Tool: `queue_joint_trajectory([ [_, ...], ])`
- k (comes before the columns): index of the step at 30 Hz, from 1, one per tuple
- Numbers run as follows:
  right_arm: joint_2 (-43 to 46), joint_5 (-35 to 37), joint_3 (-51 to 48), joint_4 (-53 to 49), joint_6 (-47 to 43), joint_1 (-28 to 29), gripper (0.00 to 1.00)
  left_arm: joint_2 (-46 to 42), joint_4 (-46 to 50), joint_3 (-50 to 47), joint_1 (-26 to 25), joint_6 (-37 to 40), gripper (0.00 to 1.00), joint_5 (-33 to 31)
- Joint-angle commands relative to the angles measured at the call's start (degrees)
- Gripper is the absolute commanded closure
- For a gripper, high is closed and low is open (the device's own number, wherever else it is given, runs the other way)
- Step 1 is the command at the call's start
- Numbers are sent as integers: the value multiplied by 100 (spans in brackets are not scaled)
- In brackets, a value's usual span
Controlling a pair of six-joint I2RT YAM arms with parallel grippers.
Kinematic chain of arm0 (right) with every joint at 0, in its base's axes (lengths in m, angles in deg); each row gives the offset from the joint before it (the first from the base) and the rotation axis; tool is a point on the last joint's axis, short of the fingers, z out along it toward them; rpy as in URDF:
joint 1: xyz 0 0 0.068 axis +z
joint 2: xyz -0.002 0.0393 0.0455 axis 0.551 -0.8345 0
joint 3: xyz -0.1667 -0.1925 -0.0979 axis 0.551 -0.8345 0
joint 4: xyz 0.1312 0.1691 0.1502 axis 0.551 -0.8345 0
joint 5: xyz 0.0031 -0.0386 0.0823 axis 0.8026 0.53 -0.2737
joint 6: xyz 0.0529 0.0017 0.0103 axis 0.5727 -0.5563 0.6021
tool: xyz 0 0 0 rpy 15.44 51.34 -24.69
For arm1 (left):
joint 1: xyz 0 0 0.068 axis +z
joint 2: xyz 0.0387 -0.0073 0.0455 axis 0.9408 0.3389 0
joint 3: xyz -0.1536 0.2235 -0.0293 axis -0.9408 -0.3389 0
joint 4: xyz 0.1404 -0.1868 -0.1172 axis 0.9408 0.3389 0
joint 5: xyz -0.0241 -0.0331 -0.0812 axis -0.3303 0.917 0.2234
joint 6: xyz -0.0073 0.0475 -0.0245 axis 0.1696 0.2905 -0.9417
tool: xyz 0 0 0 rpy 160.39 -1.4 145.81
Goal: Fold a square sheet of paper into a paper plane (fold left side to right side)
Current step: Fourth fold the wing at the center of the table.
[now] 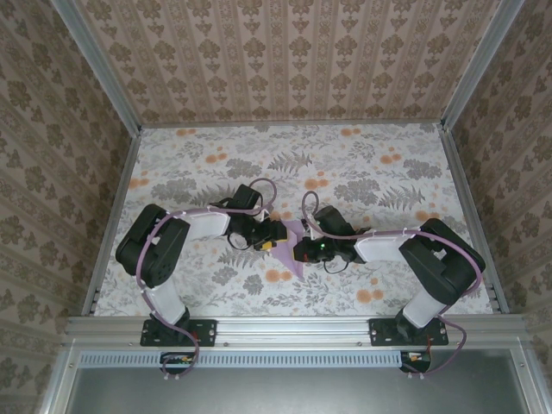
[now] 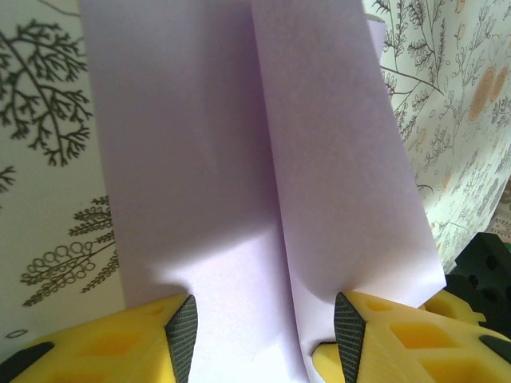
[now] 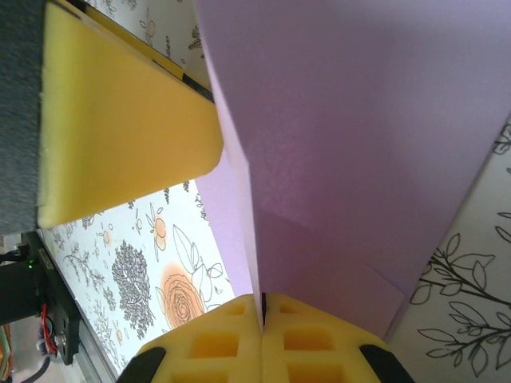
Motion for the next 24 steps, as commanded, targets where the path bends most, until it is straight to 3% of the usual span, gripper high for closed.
queue_joint_trajectory([
  [1,-34,-203,-65,157,56,-31,100,442,200,-50,-108,200,47,-305],
  [18,134,-190,-11,22,14,-41,86,479,340,-3,-134,221,47,-368],
  [24,347,-211,-22,-30,2,-71,75,479,363,10,-138,220,47,-371],
])
